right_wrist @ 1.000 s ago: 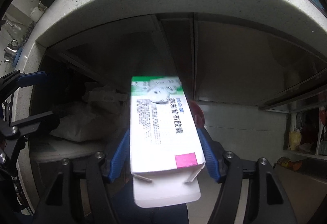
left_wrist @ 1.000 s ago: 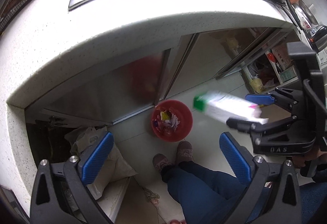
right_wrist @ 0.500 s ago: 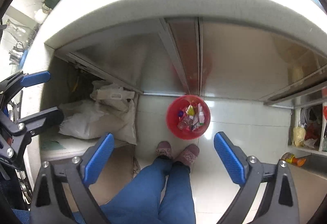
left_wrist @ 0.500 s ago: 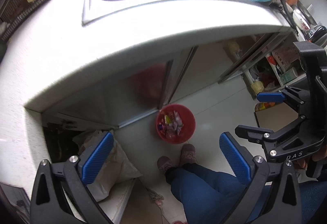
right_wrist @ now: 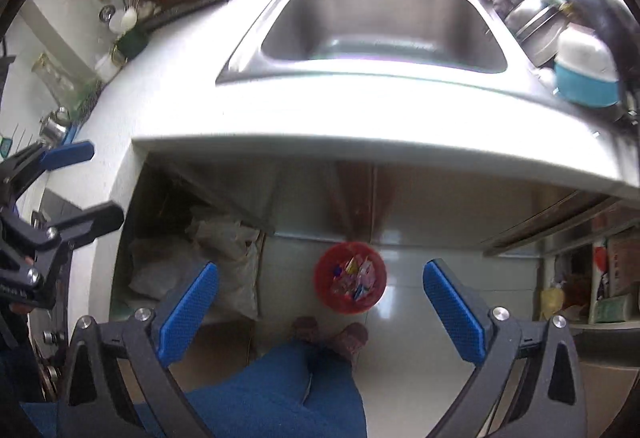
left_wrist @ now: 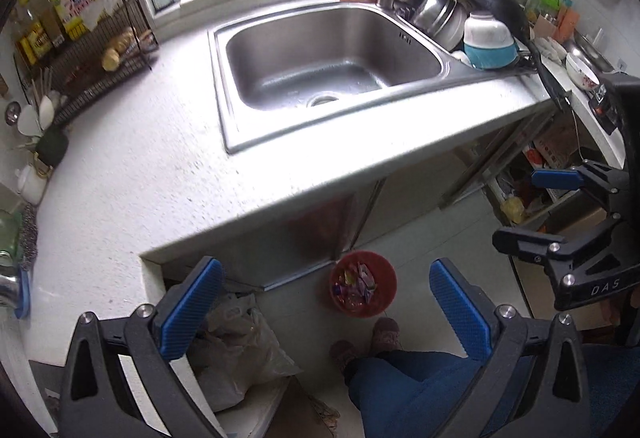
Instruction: Collect trash
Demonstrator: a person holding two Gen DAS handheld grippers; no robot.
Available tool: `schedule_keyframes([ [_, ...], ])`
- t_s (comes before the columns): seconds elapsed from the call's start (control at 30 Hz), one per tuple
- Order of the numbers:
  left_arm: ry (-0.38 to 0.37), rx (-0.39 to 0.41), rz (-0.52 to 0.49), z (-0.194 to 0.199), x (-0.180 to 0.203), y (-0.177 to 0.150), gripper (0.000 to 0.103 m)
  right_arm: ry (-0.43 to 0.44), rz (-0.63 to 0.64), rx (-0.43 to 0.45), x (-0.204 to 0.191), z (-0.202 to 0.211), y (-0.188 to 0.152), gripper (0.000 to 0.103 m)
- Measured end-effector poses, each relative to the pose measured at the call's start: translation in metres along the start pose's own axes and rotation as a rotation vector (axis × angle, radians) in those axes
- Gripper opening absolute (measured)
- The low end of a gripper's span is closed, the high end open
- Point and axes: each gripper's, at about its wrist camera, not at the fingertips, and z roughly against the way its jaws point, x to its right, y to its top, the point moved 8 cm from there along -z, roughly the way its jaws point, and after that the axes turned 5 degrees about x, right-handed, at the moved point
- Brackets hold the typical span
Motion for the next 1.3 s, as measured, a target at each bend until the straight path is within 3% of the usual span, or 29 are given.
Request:
schedule_keyframes([
  [0.17, 0.045, 0.057, -0.003, 0.025, -0.003, 0.02, 0.103, -0.026, 0.004, 0.082, -0.009, 0.025, 0.021, 0.102],
  [0.37, 0.009, 0.155, -0.022, 0.066, 0.001, 0.038, 0.103, -0.081, -0.009, 0.186, -0.021, 0.06, 0.038, 0.102],
  [0.7, -0.111, 0.254, -0.061, 0.131, 0.003, 0.034, 0.103, -0.232, -0.123, 0.33, -0.044, 0.129, 0.016, 0.102],
  [0.93, -0.122, 0.317, -0.157, 0.161, 0.016, 0.019, 0.103, -0.333, -0.184, 0.428, -0.061, 0.161, 0.003, 0.102],
  [1.1, -0.179, 0.339, -0.172, 0.172, 0.023, 0.011, 0.103, -0.392, -0.223, 0.462, -0.064, 0.175, -0.01, 0.102],
  [1.3, -0.173, 0.361, -0.186, 0.179, 0.02, 0.002, 0.103, -0.418, -0.249, 0.486, -0.072, 0.177, -0.019, 0.102],
])
